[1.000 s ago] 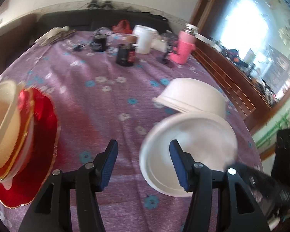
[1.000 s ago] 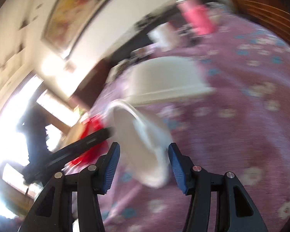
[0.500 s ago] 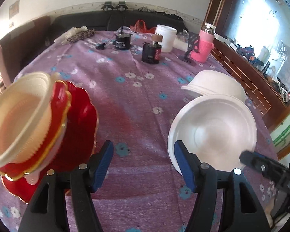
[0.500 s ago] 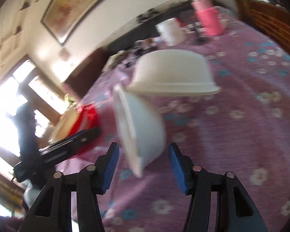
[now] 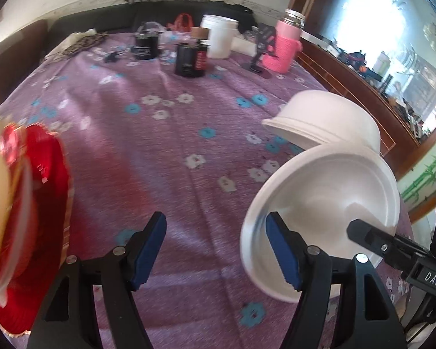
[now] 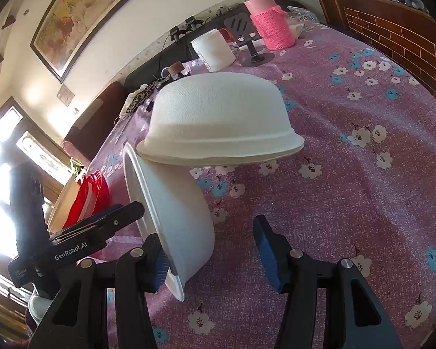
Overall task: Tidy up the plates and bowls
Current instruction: 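Close the left tool on the white bowl rim while right tool holds it, then lower the white bowl onto the cream bowl stack and open the left tool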
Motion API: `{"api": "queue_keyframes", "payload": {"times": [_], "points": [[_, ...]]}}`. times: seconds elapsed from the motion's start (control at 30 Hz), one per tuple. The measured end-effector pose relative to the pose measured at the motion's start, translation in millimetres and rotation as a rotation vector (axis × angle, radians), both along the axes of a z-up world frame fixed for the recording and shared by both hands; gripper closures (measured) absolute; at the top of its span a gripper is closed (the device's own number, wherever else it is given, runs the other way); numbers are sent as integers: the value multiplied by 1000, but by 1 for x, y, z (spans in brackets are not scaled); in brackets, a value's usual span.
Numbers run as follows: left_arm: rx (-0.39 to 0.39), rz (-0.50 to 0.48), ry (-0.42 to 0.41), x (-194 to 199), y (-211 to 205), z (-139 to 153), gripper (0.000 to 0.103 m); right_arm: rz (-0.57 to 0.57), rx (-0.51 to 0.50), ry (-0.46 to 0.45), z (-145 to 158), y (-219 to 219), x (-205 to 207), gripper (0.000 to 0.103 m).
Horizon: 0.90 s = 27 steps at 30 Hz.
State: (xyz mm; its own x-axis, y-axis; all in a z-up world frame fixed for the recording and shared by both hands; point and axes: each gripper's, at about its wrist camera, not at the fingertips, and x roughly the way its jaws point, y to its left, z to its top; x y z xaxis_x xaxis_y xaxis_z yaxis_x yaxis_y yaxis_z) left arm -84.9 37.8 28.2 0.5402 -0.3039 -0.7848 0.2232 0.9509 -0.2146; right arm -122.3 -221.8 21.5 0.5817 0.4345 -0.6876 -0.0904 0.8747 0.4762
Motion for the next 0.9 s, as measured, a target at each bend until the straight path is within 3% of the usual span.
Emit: {"api": "queue_keyframes", "payload": {"times": [0.23,0.43,0.47,0.5,0.53,0.57,0.63,0.9], "points": [[-27,-63,38,3,-19,-8,32,-19,25,20,-4,-6,0,46],[21,-60,16,-4,-21,-6,32,-18,16,16,-2,-6,-2,46],[22,-68,13,-5,-21,-5,35,-8,19,13,0,-4,-3,46],[23,-75,5,-7,-22,-3,54,-1,20,6,2,-1,-4,53],[33,-85,0,-10,-24,-1,82,19,15,-6,6,4,-6,74],[38,-93,5,-11,-25,1,83,27,-2,-9,10,8,-7,81],[47,-81,-17,-17,-24,7,83,32,-34,-28,17,14,-11,81],[-22,-17,-94,-41,5,50,84,75,9,-91,50,31,-23,82]]}}
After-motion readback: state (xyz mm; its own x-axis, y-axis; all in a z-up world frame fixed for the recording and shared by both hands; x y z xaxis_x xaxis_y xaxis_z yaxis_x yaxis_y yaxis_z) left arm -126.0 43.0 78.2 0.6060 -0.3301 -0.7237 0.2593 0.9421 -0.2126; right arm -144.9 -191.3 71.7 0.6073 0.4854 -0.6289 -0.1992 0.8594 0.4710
